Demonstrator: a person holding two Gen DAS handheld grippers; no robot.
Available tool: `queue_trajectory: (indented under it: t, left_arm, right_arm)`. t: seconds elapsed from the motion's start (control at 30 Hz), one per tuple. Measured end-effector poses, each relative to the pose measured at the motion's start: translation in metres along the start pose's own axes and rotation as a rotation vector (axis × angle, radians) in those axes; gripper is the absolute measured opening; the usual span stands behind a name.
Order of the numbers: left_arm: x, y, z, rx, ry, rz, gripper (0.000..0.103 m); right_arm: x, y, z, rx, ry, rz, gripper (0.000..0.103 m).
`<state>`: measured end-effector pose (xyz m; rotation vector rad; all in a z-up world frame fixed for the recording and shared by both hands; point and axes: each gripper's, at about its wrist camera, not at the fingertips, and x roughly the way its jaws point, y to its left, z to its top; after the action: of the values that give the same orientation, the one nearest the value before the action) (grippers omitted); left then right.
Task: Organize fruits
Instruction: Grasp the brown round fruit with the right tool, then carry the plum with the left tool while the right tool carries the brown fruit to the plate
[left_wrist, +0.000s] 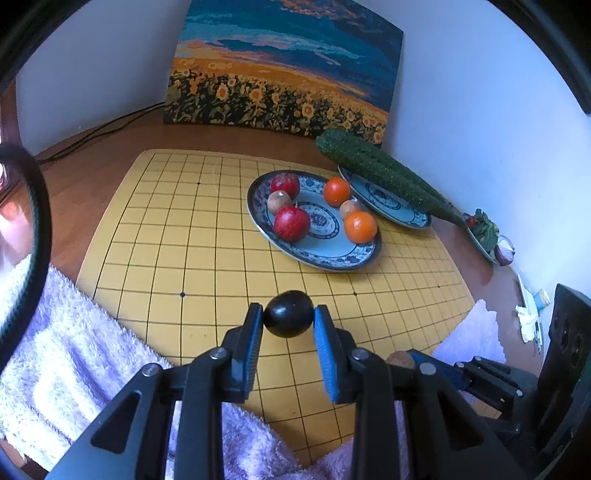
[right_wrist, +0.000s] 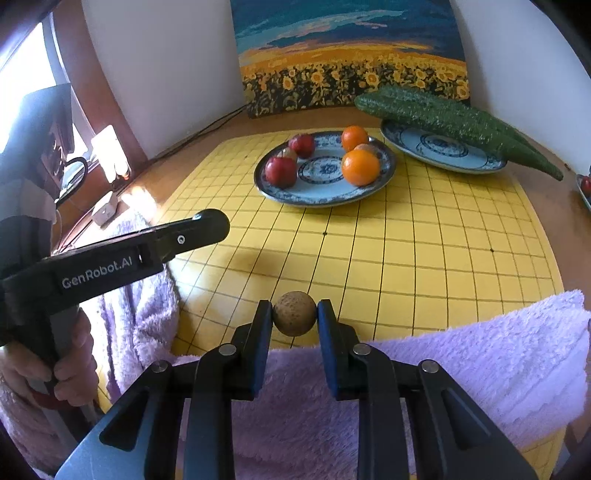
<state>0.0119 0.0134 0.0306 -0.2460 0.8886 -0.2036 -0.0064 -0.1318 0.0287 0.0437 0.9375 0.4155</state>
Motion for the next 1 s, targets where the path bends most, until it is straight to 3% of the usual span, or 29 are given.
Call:
queue_trajectory:
  t: [0.43, 1.0]
  left_arm:
    - [0.013, -0.015, 0.026, 0.062, -0.006, 0.009, 0.029]
    - [0.052, -0.029, 0.042, 0.095, 0.02, 0.028, 0.029]
  right_arm:
    - [-0.006, -0.007, 0.034, -0.03, -0.059, 0.0, 0.026]
    - [0.025, -0.035, 0.078, -0.017, -0.076, -0.016, 0.026]
